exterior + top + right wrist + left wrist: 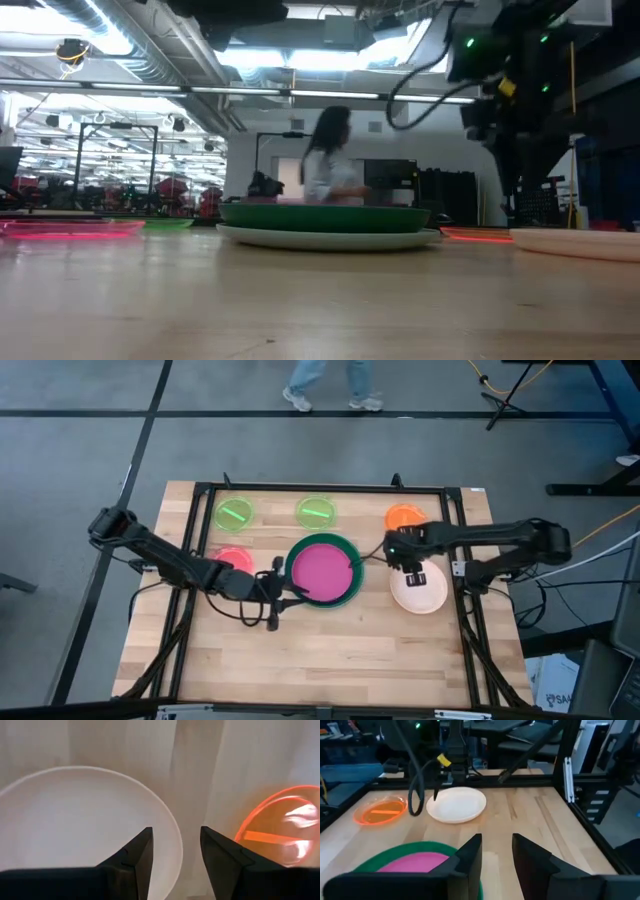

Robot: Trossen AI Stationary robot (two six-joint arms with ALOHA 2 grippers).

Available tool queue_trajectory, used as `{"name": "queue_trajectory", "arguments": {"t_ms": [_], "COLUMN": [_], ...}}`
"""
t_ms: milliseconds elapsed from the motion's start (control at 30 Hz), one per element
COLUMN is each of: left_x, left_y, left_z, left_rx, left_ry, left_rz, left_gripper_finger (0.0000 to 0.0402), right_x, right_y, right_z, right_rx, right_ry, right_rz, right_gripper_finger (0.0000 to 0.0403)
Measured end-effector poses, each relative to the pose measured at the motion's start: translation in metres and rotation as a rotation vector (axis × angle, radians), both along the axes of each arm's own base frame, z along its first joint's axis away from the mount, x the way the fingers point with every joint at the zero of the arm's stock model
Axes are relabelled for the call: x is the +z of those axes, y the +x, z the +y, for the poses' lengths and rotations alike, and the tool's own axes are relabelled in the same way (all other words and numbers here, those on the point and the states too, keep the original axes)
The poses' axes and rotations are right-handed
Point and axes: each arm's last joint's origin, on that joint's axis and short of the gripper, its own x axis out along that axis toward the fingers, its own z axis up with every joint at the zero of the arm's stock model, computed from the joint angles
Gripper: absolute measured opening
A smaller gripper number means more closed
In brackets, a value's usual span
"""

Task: Stack plastic plates
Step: Stack the light orange plate on top of the pink plate

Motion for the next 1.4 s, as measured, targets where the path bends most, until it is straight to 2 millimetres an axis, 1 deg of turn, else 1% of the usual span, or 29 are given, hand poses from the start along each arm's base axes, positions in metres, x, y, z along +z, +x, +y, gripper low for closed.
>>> {"name": "queue_trajectory", "arguments": {"t_ms": [133, 233, 433, 567, 767, 900, 1200, 1233, 1400], "left_x": [0.001, 0.000, 0.000, 0.000, 0.000, 0.000, 0.000, 0.000, 0.000], "left_y": [0.000, 0.000, 0.000, 0.000, 0.000, 0.000, 0.000, 0.000, 0.000], "left_z": [0.001, 0.001, 0.001, 0.001, 0.001, 0.001, 0.001, 0.001, 0.001], "left_rx": [0.006, 0.008, 0.003, 0.002, 0.003, 0.004, 0.003, 0.003, 0.003], "left_ry": [0.003, 0.004, 0.025, 0.028, 0.029, 0.024, 0.022, 0.023, 0.023], "left_rz": [-0.002, 0.002, 0.005, 0.007, 0.007, 0.007, 0.007, 0.007, 0.007], "left_gripper_finger": [0.0101, 0.0101, 0.0101, 0.0101, 0.0101, 0.0101, 0.0101, 0.0101, 0.0101], "right_x": [-0.015, -0.026, -0.042, -0.049, -0.056, -0.058, -0.058, -0.057, -0.057], "right_y": [0.009, 0.013, 0.019, 0.021, 0.023, 0.024, 0.024, 0.024, 0.023], "right_z": [-0.012, -0.017, -0.020, -0.019, -0.019, -0.019, -0.019, -0.019, -0.018], "right_rx": [0.010, 0.015, 0.035, 0.044, 0.064, 0.085, 0.080, 0.078, 0.056], "right_ry": [0.010, 0.027, 0.062, 0.098, 0.107, 0.118, 0.130, 0.133, 0.133], "right_rz": [0.042, 0.083, 0.143, 0.161, 0.190, 0.193, 0.192, 0.192, 0.196], "right_gripper_finger": [0.0154, 0.0154, 0.0154, 0.0154, 0.0152, 0.0123, 0.0010, 0.0006, 0.0014]}}
